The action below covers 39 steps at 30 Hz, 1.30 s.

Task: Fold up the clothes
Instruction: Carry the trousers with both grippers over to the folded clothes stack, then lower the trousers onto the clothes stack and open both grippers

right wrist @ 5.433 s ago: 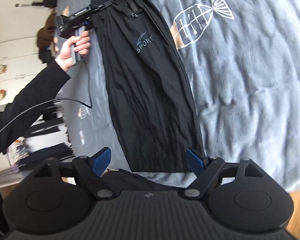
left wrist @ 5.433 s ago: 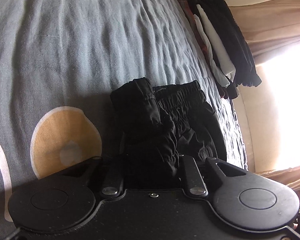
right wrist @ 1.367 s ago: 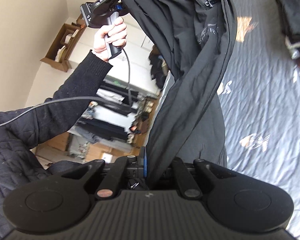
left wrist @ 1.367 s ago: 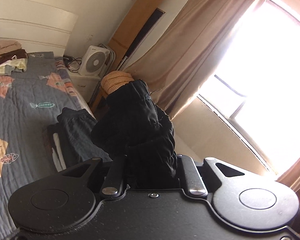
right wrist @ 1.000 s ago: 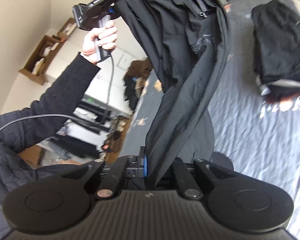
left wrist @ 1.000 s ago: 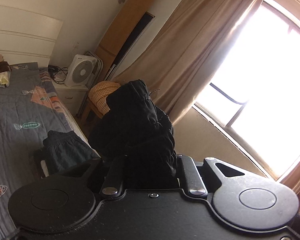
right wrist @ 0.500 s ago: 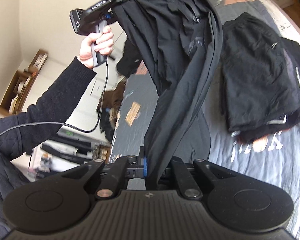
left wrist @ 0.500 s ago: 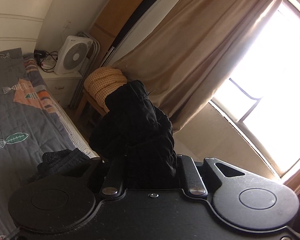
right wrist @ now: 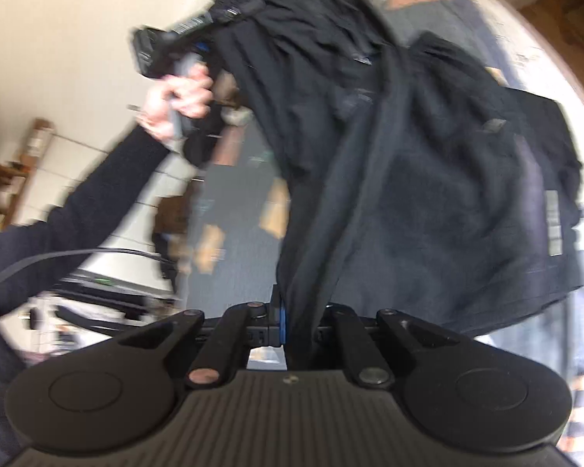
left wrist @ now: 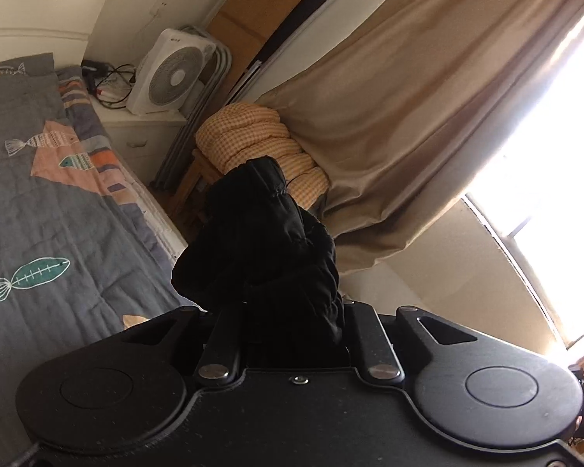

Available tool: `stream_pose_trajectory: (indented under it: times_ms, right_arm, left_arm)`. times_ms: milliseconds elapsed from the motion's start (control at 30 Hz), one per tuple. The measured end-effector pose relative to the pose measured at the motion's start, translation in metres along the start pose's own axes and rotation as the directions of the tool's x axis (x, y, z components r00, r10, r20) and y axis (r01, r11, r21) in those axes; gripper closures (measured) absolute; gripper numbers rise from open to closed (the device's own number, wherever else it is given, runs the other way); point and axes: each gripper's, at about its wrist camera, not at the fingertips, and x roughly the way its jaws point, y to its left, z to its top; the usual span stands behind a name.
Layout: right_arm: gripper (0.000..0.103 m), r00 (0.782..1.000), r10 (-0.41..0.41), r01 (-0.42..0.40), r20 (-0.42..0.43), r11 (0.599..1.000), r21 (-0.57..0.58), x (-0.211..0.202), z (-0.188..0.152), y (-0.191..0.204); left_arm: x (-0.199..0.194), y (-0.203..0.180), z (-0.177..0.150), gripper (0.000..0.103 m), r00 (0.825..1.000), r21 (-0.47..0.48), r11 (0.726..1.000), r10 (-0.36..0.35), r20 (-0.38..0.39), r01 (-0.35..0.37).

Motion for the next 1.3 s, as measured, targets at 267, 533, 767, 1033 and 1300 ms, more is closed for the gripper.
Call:
stream_pose_trajectory:
  times_ms: [267, 533, 767, 1033, 1300]
  right_arm:
    - [0.096, 0.914, -0.402, 0.402, -0.058, 0.916, -0.013, 0.045, 0.009, -0.065]
    - [0.047, 0.821, -0.571, 0.571, -0.023, 0.818, 0.064, 0.015, -0.008, -0.081]
    - [0.04, 0.845, -0.511, 0.473, 0.157, 0.852, 0.225, -0.028, -0.012, -0.077]
    - [0.04, 0.929, -0.261, 0.222, 0.262, 0.96, 0.168, 0.046, 0.001, -0.039]
    - [0.04, 0.957, -0.262, 0.241, 0.124, 0.957, 0.161, 0.116, -0.012, -0.048]
  left_arm:
    - [0.09, 0.051, -0.012, 0.088, 0.988, -0.022, 0.992, 0.122, -0.095, -0.125]
    - [0.066, 0.077, 0.001, 0.06, 0.961, -0.053, 0.971, 0.222, -0.163, -0.233]
    - [-0.005, 0.065, -0.002, 0.01, 0.975, -0.088, 0.971, 0.218, -0.037, -0.22]
    - [0.025, 0.008, -0.089, 0.01, 0.969, -0.316, 0.925, -0.242, -0.059, 0.212]
    - [0.096, -0.005, -0.161, 0.011, 0.923, -0.446, 0.853, -0.361, -0.133, 0.27]
